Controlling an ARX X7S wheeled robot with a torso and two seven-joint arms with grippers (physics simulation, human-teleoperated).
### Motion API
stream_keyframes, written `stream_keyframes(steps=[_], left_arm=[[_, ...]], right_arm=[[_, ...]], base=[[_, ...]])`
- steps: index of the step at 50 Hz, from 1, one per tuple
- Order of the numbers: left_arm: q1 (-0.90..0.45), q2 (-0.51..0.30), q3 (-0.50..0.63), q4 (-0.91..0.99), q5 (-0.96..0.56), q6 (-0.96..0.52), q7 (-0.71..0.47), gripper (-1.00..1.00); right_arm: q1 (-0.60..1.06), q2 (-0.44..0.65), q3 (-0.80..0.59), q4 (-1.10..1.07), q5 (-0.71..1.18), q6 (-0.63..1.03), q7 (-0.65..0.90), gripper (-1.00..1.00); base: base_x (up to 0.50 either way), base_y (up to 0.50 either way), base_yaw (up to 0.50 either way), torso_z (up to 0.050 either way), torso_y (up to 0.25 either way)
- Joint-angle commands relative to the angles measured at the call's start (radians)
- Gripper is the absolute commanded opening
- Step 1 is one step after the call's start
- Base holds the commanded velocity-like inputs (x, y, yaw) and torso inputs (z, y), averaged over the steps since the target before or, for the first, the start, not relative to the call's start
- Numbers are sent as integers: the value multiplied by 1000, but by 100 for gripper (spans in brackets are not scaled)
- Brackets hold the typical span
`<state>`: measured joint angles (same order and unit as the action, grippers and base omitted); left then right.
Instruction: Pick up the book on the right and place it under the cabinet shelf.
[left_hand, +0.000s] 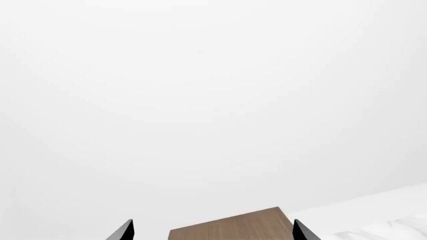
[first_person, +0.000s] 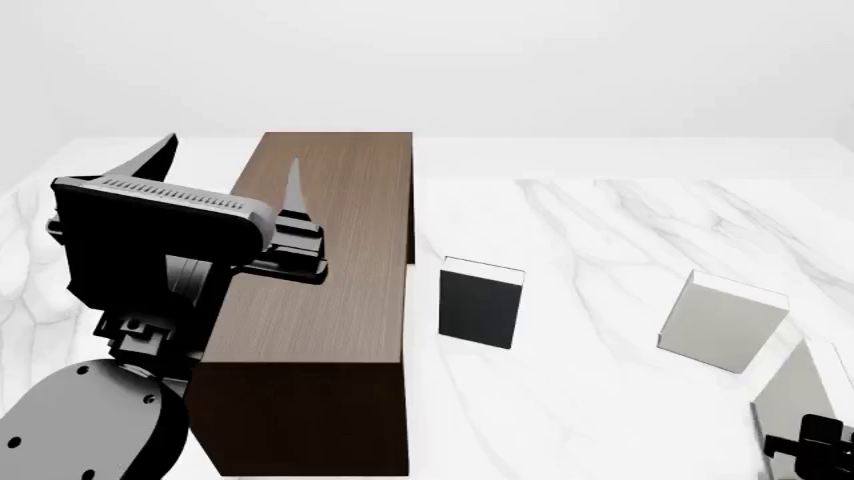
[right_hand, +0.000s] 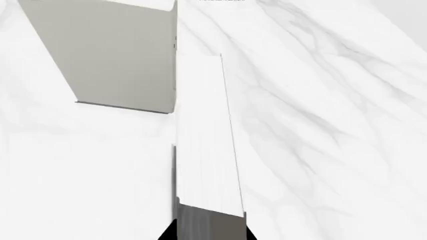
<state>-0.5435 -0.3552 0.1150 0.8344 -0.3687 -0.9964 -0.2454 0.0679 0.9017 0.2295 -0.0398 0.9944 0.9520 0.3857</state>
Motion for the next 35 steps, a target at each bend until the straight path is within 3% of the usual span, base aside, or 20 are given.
stream_keyframes(steps=[1,22,35], left_arm=[[0,-2,9,-6,-1,6,-4,100],[29,-13,-21,4,-20,29,-2,100],[31,-16,-29,7,-27,38,-5,100]], right_arm=[[-1,-8,-10,7,-17,-14,-5,-100],[-29,19,51,-91,40,37,52,-100],[-35,83,163,-270,168,131,137,-100]], base=[[0,0,0,0,0],[0,0,0,0,0],[0,0,0,0,1]])
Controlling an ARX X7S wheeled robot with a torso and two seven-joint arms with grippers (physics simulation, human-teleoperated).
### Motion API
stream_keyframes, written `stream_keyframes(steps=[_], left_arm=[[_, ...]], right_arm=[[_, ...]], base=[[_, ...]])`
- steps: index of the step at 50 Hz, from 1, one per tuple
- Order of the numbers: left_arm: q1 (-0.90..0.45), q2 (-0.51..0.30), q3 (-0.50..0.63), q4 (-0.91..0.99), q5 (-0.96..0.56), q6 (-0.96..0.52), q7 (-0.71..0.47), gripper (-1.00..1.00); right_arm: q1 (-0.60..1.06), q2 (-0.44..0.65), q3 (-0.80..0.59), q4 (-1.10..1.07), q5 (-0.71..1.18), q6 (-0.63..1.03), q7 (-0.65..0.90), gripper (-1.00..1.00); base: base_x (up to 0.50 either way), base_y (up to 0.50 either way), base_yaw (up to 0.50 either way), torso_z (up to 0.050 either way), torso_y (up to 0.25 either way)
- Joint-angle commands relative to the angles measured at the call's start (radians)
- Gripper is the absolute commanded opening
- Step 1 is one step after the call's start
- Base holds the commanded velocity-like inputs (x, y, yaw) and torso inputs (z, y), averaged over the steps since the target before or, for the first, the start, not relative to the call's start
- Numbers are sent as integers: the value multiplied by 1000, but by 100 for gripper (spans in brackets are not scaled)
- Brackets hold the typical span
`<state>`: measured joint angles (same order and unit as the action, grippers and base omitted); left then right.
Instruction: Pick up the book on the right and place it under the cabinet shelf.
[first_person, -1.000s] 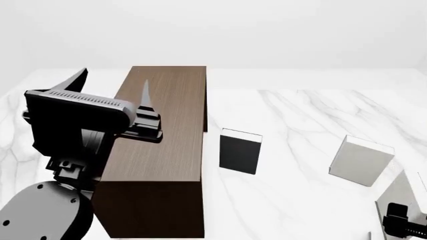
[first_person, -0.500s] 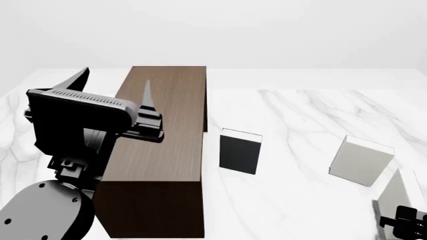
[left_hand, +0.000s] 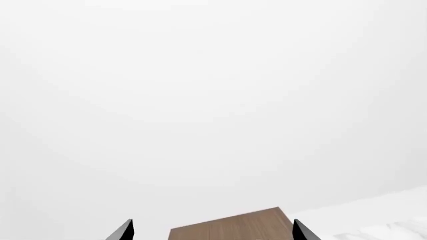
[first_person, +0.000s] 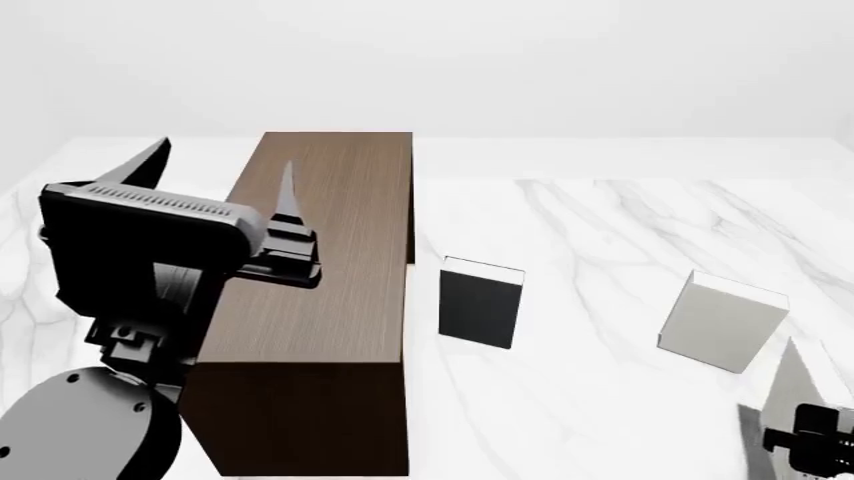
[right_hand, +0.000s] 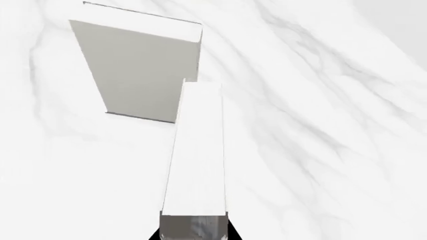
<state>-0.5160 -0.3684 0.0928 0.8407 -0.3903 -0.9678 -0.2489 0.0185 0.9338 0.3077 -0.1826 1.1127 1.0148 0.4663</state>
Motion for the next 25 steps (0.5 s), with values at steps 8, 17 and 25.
stream_keyframes(steps=[8,17,25], left_arm=[[11,-7,-21,-4,-9,24,-2,100],[19,-13,-33,4,-17,26,-3,100],[10,-15,-33,8,-23,17,-7,100]], right_arm=[[56,89,122,-242,157,125,107,-100],[100,109,120,-295,214,148,149,-100],[117,133,154,-343,281,168,187,-100]], base=[[0,0,0,0,1],[0,0,0,0,1],[0,0,0,0,0]])
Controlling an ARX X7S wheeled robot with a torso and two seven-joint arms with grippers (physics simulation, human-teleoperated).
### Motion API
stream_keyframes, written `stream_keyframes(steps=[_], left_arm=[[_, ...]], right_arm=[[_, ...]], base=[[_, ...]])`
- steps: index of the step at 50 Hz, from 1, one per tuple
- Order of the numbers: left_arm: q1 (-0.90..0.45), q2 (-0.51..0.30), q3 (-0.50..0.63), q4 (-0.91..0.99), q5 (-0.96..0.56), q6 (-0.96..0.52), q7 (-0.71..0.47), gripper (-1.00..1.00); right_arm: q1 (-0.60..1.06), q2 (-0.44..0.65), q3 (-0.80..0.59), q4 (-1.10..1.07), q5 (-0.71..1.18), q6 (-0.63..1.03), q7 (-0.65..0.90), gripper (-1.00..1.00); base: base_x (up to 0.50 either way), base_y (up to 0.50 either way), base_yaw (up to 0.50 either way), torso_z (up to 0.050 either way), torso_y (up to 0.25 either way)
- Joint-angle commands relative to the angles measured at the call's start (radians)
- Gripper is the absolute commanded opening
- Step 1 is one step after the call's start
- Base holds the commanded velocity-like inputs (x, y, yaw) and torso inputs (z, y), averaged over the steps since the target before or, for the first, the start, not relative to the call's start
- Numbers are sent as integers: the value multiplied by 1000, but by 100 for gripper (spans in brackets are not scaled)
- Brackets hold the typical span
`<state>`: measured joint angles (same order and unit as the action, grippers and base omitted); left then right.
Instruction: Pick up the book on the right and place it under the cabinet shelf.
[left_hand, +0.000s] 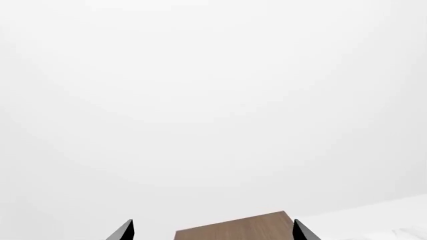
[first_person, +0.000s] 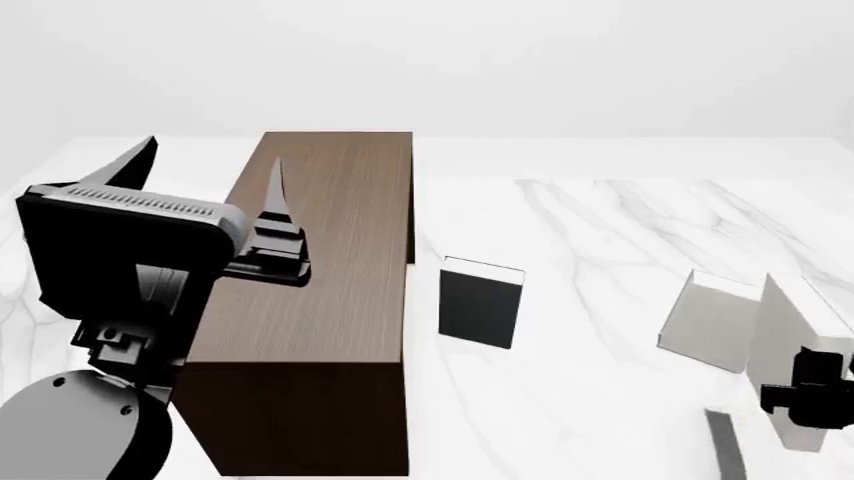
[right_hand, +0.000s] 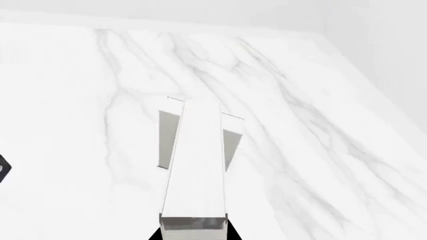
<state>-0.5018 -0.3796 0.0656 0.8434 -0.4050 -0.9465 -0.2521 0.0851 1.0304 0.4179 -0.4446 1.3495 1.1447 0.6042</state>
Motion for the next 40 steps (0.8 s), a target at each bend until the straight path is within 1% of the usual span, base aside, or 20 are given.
stream_keyframes(steps=[1,11,22,34,40], left_arm=[[-5,-3,-5,6,-9,-5,-4,100],[-16,-5,-6,16,-19,-19,-11,100],[-17,-7,-10,13,-20,-9,-16,100],[-21,-7,-9,10,-22,-1,-22,100],[-27,-7,-6,9,-19,5,-27,100]], right_arm=[[55,40,45,-86,55,40,55,-100],[115,68,25,-129,146,46,106,-100],[221,95,-48,-166,245,25,169,-100],[346,75,-146,-199,320,-14,216,-100],[366,37,-138,-210,345,-53,214,-100]], base=[[0,0,0,0,10],[0,0,0,0,1],[0,0,0,0,1],[0,0,0,0,1],[0,0,0,0,2]])
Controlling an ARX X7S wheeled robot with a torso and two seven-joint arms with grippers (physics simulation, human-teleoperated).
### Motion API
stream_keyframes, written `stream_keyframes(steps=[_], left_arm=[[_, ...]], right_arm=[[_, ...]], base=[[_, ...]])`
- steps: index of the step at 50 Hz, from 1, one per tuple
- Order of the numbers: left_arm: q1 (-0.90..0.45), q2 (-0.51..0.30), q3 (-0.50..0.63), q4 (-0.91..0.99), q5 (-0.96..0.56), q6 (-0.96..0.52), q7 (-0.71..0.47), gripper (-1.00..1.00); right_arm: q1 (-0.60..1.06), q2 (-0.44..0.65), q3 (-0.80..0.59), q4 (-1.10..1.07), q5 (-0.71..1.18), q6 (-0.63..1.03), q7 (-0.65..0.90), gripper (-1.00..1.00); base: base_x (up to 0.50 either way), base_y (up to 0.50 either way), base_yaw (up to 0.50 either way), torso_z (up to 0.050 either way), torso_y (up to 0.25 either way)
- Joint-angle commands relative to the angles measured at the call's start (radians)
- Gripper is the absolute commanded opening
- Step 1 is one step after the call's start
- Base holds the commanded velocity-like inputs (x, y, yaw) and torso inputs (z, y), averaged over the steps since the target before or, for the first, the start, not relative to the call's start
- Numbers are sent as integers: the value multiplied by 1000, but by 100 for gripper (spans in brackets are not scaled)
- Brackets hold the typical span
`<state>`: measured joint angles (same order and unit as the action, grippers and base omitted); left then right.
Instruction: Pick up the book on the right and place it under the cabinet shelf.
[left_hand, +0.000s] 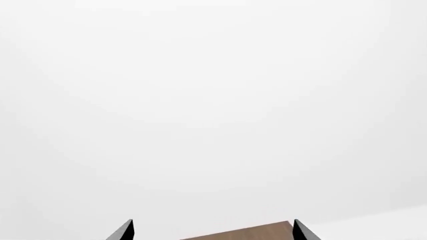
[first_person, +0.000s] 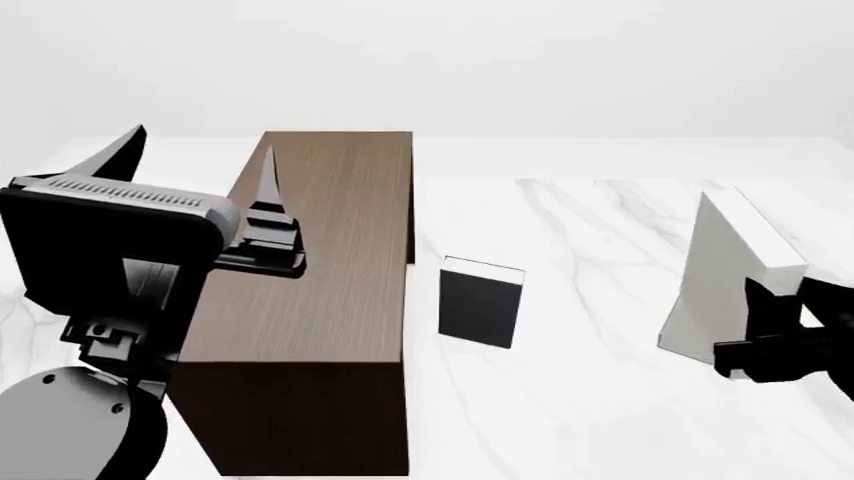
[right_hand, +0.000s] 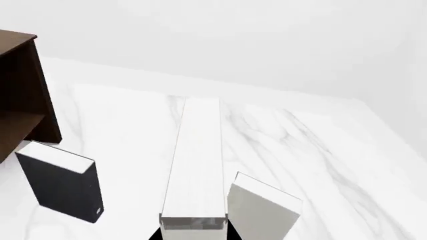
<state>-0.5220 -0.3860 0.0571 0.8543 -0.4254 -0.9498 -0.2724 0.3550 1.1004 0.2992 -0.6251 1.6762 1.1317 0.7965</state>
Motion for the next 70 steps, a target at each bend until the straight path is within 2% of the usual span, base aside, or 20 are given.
stream_keyframes(steps=[1,20,37,55,70], left_arm=[[-8,0,3,-3,2,9,-8,100],[-28,-2,18,9,7,18,-24,100],[-58,1,22,38,-11,32,-21,100],[-119,5,23,56,-42,3,-29,100],[-116,3,35,51,-44,14,-34,100]], right_arm=[[93,-49,-8,-34,15,-52,10,-100],[-36,-369,-19,-18,-170,-198,-177,-100],[-132,-569,-87,40,-307,-307,-340,-100],[-225,-680,-128,88,-385,-389,-448,-100],[-290,-744,-154,135,-427,-445,-529,-100]], base=[[0,0,0,0,0],[0,0,0,0,1],[0,0,0,1,1],[0,0,0,0,1],[0,0,0,0,1]])
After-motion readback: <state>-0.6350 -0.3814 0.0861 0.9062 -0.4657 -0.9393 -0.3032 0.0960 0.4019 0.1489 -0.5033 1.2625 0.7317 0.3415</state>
